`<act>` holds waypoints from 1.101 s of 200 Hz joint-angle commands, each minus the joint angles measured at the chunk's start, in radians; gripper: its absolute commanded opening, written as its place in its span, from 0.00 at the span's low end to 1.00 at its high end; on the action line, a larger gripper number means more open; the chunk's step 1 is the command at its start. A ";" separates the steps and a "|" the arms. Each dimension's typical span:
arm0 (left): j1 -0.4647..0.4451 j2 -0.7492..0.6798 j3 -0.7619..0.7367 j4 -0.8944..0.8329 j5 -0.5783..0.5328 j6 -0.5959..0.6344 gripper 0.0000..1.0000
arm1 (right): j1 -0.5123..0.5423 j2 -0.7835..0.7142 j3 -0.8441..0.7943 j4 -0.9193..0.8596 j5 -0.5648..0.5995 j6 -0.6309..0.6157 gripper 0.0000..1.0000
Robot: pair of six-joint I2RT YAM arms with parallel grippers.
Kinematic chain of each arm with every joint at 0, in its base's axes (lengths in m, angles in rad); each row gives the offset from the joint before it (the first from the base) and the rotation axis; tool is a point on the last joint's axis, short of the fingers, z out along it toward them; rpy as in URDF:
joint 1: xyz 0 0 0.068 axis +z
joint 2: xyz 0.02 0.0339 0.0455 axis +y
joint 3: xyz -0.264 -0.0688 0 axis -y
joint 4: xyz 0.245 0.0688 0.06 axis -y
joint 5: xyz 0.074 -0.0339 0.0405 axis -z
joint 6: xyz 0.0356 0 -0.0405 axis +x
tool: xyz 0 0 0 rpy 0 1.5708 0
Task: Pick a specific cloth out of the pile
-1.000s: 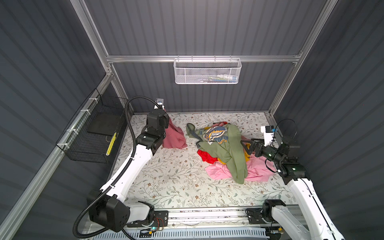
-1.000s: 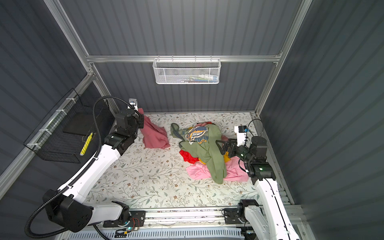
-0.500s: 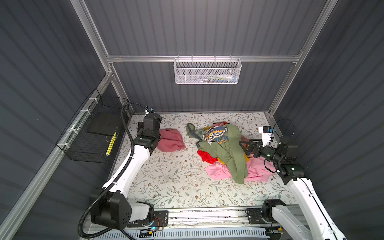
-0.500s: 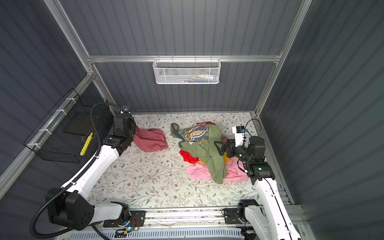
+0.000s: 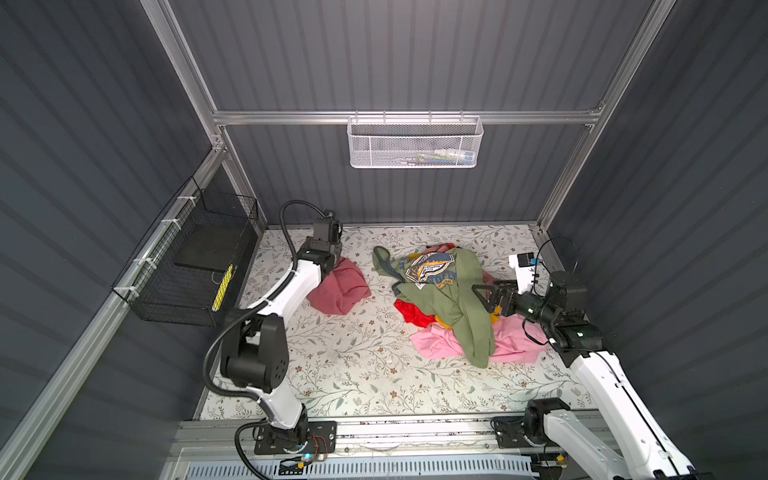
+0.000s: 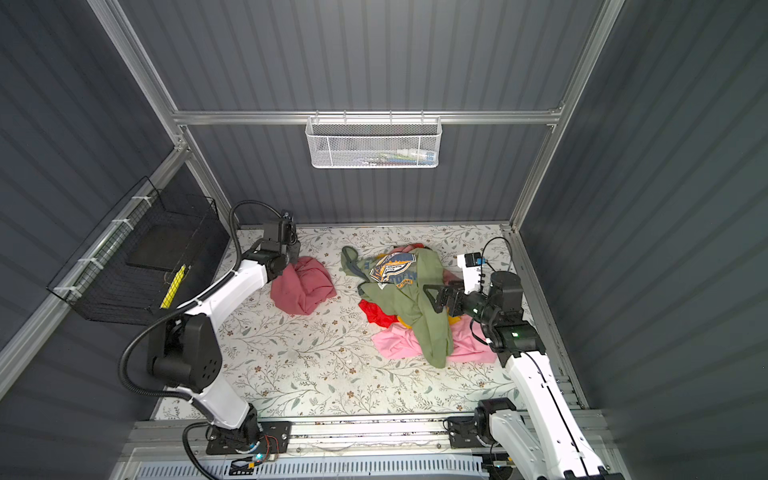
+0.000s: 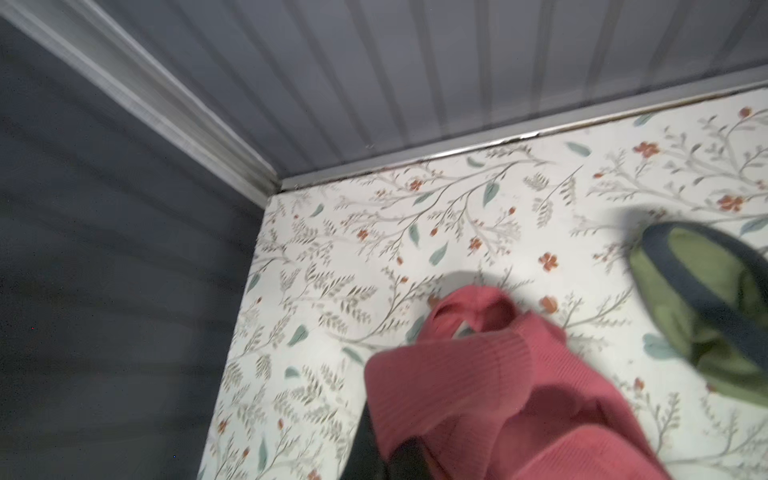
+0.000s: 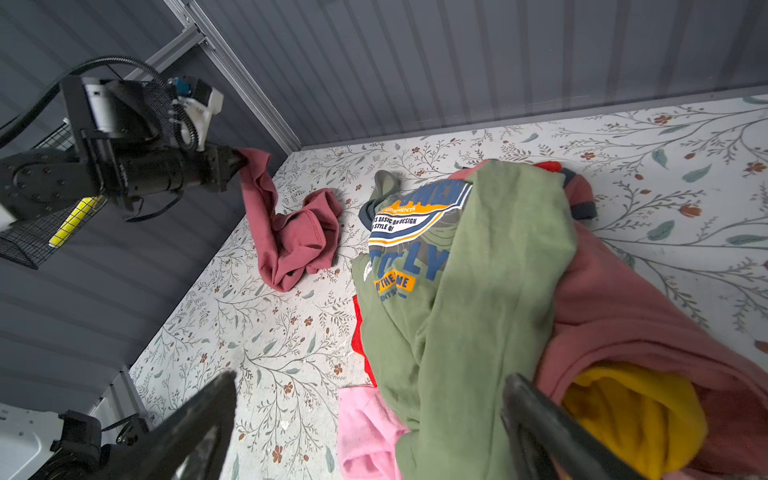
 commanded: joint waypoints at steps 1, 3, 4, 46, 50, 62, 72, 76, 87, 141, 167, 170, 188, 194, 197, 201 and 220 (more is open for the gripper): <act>-0.039 0.102 0.151 -0.026 0.071 0.024 0.00 | 0.015 0.005 0.032 -0.008 0.028 -0.012 0.99; -0.046 0.110 0.162 -0.029 0.070 0.029 0.00 | 0.016 0.004 0.033 -0.008 0.029 -0.012 0.99; -0.049 0.116 0.166 -0.031 0.069 0.033 0.00 | 0.016 0.004 0.033 -0.009 0.029 -0.012 0.99; -0.142 0.277 0.203 -0.101 0.026 0.024 0.00 | 0.030 -0.002 0.035 -0.034 0.054 -0.016 0.99; -0.142 0.281 0.196 -0.109 0.033 0.003 0.00 | 0.031 -0.004 0.035 -0.037 0.055 -0.018 0.99; -0.142 0.277 0.144 -0.106 0.055 -0.042 0.00 | 0.030 -0.005 0.034 -0.044 0.061 -0.023 0.99; -0.142 0.263 0.098 -0.097 0.071 -0.080 0.00 | 0.030 -0.003 0.033 -0.045 0.062 -0.024 0.99; -0.142 0.256 0.078 -0.092 0.074 -0.094 0.00 | 0.031 -0.001 0.033 -0.045 0.062 -0.024 0.99; -0.142 0.241 0.037 -0.083 0.081 -0.121 0.00 | 0.031 0.006 0.033 -0.045 0.056 -0.024 0.99; -0.142 0.100 -0.108 -0.116 0.123 -0.215 0.00 | 0.031 0.027 0.038 -0.047 0.063 -0.032 0.99; -0.142 0.018 -0.139 -0.144 0.172 -0.227 0.27 | 0.030 0.025 0.039 -0.050 0.069 -0.042 0.99; -0.142 0.009 -0.142 -0.152 0.168 -0.228 0.32 | 0.030 0.025 0.040 -0.051 0.070 -0.043 0.99; -0.142 -0.060 -0.154 -0.165 0.150 -0.229 0.57 | 0.030 0.022 0.044 -0.056 0.077 -0.051 0.99; -0.142 -0.088 -0.161 -0.162 0.147 -0.230 0.63 | 0.031 0.023 0.044 -0.058 0.079 -0.053 0.99; -0.142 -0.100 -0.162 -0.162 0.147 -0.230 0.65 | 0.031 0.022 0.045 -0.059 0.081 -0.053 0.99; -0.141 -0.114 -0.166 -0.161 0.147 -0.229 0.67 | 0.030 0.021 0.045 -0.060 0.084 -0.054 0.99; -0.142 -0.173 -0.175 -0.170 0.134 -0.219 0.77 | 0.031 0.019 0.049 -0.066 0.091 -0.059 0.99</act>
